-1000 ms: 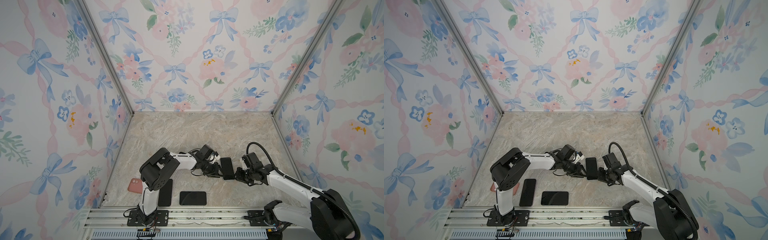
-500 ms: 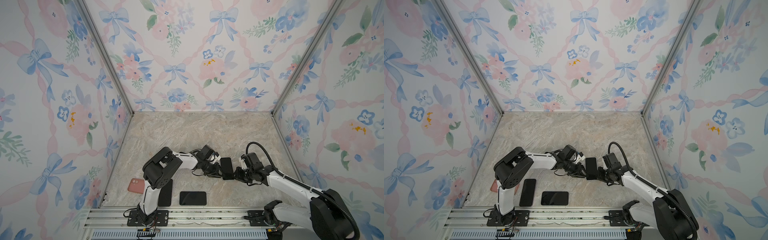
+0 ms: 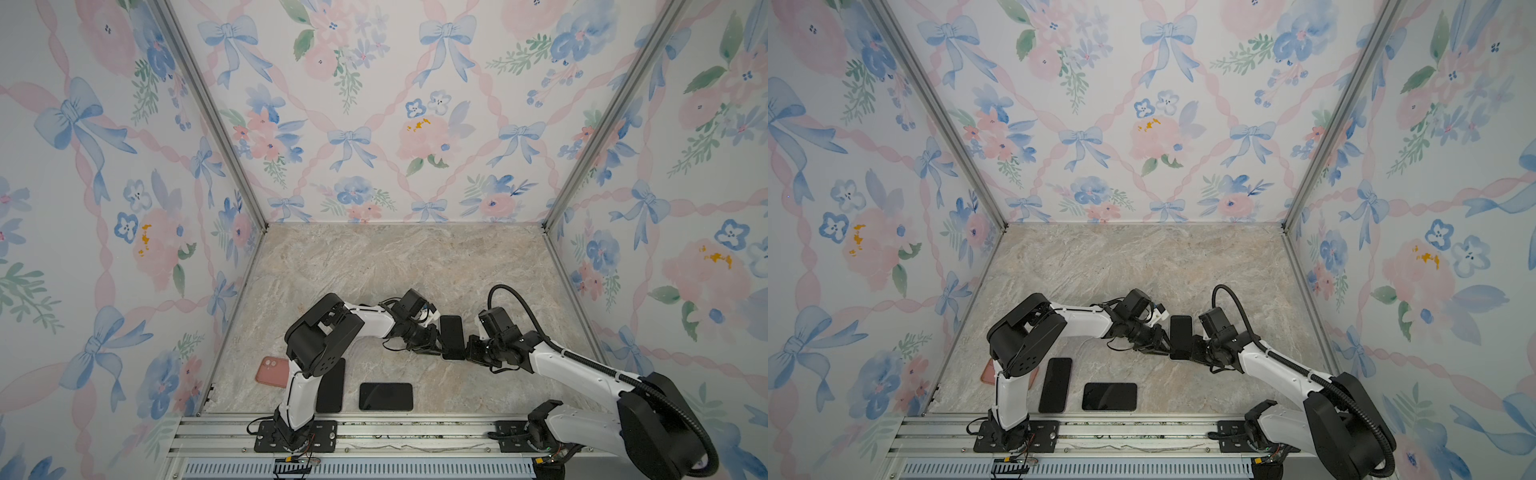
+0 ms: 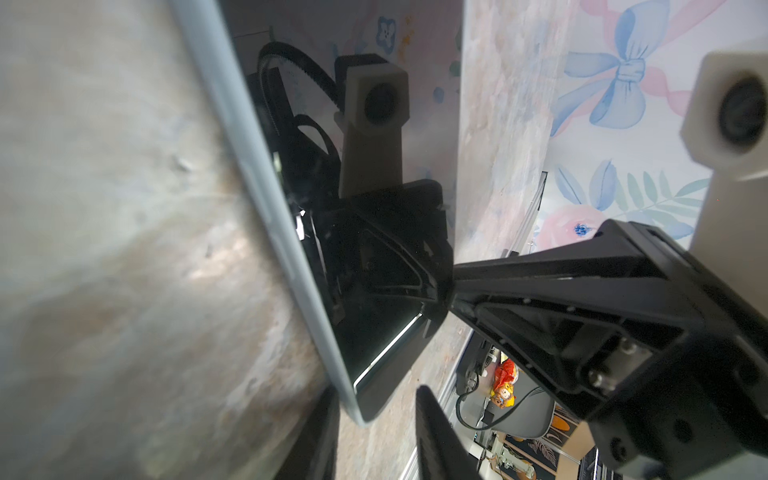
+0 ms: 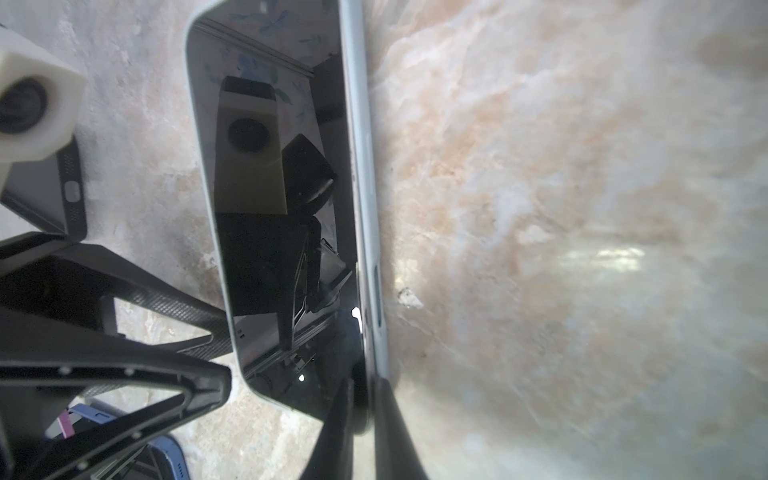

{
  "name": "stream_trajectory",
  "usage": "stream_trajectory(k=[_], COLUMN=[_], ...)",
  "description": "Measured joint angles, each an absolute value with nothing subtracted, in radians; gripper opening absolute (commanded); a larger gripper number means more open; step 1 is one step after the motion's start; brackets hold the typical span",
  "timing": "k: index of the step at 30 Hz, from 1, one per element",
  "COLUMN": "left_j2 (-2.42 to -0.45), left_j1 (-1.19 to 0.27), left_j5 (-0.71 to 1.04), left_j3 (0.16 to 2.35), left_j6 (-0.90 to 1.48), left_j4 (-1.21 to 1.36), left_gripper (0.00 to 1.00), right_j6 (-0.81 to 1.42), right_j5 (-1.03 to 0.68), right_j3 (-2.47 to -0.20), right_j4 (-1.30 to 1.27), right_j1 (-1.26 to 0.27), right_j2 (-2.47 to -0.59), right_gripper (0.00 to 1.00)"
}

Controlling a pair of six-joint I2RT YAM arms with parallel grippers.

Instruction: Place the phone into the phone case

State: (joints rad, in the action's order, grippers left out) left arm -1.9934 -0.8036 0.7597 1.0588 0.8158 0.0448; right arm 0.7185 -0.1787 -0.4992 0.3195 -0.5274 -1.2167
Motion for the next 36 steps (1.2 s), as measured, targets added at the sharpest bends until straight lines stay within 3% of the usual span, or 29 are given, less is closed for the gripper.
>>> stream_trajectory(k=[10, 26, 36], left_j2=[-1.993, -1.993, -1.993], left_j1=[-0.804, -0.804, -0.805], left_j5=[0.759, 0.759, 0.759], left_j3=[1.059, 1.059, 1.059], left_j6=[0.816, 0.816, 0.816], left_j4=[0.044, 0.055, 0.056], left_gripper=[0.32, 0.35, 0.35], right_j6=[0.726, 0.688, 0.68], right_j5=[-0.161, -0.221, -0.259], right_j3=[-0.503, -0.499, -0.484], right_j4=[0.324, 0.362, 0.315], right_j1=[-0.534, -0.462, -0.453], right_j2=[-1.221, -1.149, -1.217], right_gripper=[0.11, 0.32, 0.31])
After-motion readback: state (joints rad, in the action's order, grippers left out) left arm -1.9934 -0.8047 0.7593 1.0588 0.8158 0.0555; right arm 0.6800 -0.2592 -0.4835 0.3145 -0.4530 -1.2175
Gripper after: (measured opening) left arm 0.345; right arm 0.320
